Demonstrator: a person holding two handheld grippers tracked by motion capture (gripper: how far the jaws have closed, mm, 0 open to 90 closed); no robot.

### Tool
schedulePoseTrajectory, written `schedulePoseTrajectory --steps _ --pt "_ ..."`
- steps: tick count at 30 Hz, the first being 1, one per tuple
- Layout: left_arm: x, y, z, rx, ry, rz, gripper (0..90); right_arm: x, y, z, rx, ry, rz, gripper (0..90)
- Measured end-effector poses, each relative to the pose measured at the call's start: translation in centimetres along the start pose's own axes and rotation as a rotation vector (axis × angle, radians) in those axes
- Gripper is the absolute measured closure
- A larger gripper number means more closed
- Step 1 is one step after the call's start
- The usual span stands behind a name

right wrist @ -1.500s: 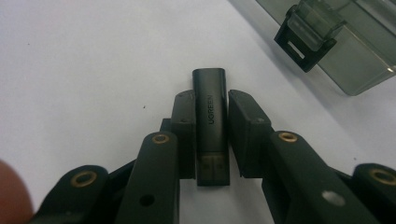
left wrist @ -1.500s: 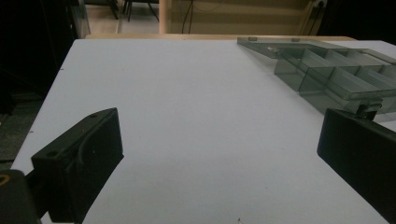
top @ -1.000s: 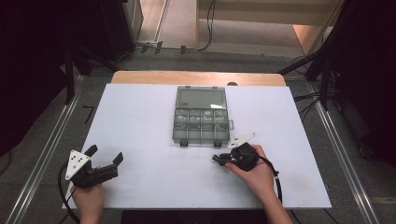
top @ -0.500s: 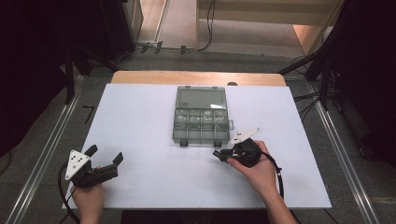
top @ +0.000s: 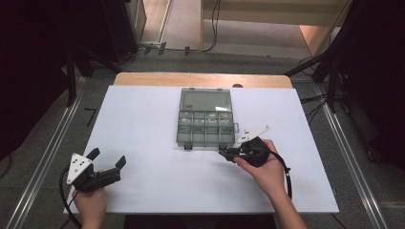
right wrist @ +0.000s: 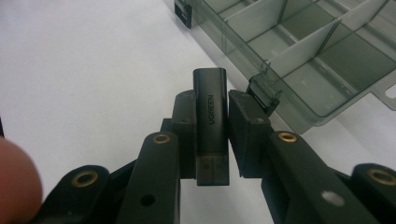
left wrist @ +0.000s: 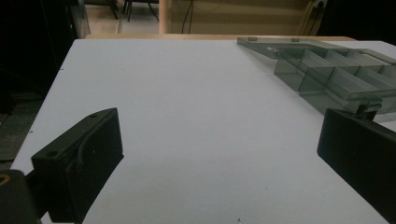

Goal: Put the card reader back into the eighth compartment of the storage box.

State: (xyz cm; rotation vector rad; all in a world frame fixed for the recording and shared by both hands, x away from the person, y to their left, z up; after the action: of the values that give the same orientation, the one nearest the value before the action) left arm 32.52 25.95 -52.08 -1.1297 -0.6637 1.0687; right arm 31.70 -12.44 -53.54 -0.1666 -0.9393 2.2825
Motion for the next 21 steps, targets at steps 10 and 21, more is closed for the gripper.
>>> schedulePoseTrajectory --steps 10,21 --pt "0.0 0.0 0.0 -0.001 0.0 0.001 0.3 -0.4 -0.7 0.7 -0.013 0.007 0.0 70.9" --pt "0.0 0.0 0.0 -0.002 0.001 0.003 0.4 -0.9 -1.4 1.2 -0.021 0.012 -0.003 70.9"
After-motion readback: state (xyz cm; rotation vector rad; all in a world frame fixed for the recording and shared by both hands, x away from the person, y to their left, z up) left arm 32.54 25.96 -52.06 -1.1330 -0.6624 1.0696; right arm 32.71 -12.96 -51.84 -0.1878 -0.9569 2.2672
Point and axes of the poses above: each handheld gripper's, and its own axes: z roughly backward along the jaws, y roughly out of its underside, x roughly to its left, the point moved 10 cm from there along -z, roughly forward along the jaws, and after that the axes turned 1 degree about y, right-handed, at the moved point
